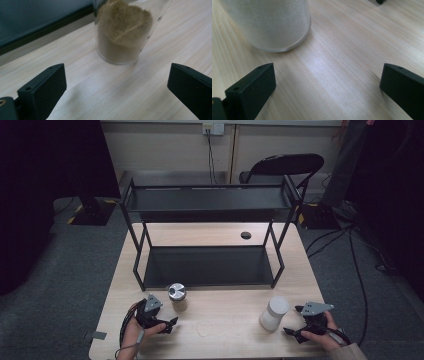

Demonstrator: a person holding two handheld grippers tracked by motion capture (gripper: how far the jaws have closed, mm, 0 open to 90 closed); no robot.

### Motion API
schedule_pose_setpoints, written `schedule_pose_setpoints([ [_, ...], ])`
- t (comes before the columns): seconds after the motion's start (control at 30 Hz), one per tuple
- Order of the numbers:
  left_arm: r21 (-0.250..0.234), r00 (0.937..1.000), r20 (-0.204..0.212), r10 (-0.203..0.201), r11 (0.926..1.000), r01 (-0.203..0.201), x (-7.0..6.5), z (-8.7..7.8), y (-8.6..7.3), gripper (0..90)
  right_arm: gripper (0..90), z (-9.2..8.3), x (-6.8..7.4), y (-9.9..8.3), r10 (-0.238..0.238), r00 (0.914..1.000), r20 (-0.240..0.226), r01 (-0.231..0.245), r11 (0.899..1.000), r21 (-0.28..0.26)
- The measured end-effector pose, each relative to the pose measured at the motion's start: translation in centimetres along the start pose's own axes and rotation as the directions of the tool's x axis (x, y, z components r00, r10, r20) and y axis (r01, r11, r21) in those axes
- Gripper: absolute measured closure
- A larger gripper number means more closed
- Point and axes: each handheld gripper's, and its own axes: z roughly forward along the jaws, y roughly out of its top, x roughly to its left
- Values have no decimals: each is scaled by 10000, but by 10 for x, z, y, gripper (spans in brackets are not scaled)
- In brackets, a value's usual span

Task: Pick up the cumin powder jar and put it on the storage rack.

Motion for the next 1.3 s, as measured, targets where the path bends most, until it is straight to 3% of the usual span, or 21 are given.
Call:
schedule_pose_setpoints([
  [0.43,-321,9997,77,-242,9992,244,-4,8,9,13,0,0,0,0,1,10000,0,-1,10000,2],
  [1.03,-561,9981,-234,-566,9969,553,-9,32,21,13,0,0,0,0,-2,10000,-2,2,10000,0],
  [1.3,-437,9970,-323,-709,9966,695,-9,40,23,131,0,0,0,0,0,10000,-4,0,10000,-1],
])
